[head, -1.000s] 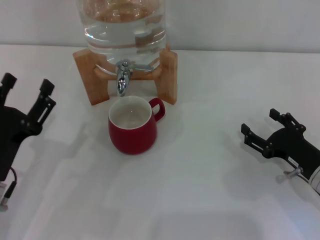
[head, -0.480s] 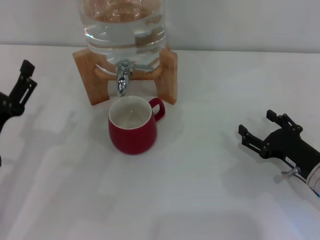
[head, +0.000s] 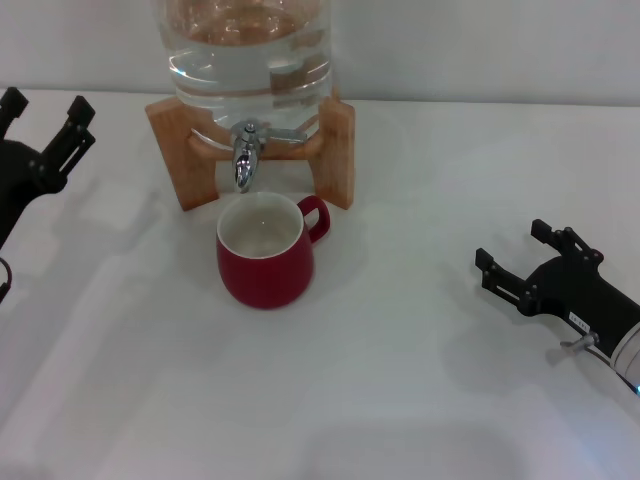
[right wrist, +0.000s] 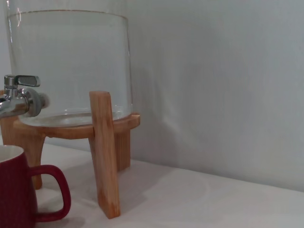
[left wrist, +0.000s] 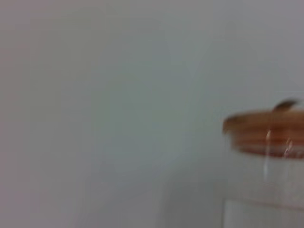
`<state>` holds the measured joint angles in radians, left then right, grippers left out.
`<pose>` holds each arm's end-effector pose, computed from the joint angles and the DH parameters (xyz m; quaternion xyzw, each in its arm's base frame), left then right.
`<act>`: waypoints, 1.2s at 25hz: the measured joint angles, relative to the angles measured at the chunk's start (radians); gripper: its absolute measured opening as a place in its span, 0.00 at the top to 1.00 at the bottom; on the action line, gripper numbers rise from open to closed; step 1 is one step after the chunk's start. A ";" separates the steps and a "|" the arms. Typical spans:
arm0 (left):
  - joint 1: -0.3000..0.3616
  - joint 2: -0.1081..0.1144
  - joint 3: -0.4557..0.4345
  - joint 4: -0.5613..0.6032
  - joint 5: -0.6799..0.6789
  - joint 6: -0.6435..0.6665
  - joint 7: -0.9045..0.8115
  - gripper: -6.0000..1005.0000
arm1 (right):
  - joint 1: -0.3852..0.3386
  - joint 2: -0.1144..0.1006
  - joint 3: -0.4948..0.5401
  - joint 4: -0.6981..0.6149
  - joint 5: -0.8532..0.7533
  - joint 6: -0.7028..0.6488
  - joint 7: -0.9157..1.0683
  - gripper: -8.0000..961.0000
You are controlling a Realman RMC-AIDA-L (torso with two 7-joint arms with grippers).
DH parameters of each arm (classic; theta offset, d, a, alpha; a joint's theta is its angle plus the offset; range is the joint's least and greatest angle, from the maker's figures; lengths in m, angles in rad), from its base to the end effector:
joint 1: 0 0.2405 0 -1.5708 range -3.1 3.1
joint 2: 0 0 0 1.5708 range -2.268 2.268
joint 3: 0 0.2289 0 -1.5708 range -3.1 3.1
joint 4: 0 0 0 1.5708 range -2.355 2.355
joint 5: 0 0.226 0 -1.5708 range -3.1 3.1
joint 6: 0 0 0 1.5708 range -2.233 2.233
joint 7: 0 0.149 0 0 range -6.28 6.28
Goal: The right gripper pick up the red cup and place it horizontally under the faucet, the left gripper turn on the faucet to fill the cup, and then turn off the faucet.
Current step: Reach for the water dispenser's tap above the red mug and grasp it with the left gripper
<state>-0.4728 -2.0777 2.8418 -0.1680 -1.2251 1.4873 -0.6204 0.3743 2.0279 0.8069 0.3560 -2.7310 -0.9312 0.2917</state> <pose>-0.3194 0.3165 0.0391 -0.7062 -0.2171 -0.4146 0.5313 0.2914 0.3148 -0.0749 -0.8300 0.2296 0.2568 0.4386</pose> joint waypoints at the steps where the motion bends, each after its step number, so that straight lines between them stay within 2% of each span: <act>1: -0.013 0.000 0.000 -0.023 0.019 -0.027 -0.030 0.13 | 0.000 0.000 0.000 0.001 0.000 0.001 0.000 0.09; 5: -0.078 0.000 0.001 -0.128 0.126 -0.116 -0.149 0.13 | -0.002 0.000 0.000 0.003 0.001 0.003 0.000 0.09; 10: -0.115 -0.001 0.001 -0.225 0.247 -0.096 -0.257 0.13 | -0.002 0.000 -0.001 0.005 0.001 0.005 0.000 0.09; 16: -0.118 -0.003 0.001 -0.266 0.308 -0.038 -0.309 0.13 | -0.008 0.000 -0.005 0.011 0.001 0.006 0.000 0.09; 25: -0.093 -0.010 0.001 -0.330 0.327 0.060 -0.349 0.13 | -0.003 0.000 -0.022 0.018 0.001 0.014 0.000 0.09; 30: -0.093 -0.011 0.001 -0.408 0.361 0.118 -0.403 0.13 | 0.000 0.000 -0.026 0.017 0.000 0.021 0.000 0.09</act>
<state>-0.5654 -2.0885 2.8424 -0.5758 -0.8638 1.6048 -1.0230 0.3738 2.0279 0.7808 0.3731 -2.7305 -0.9100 0.2914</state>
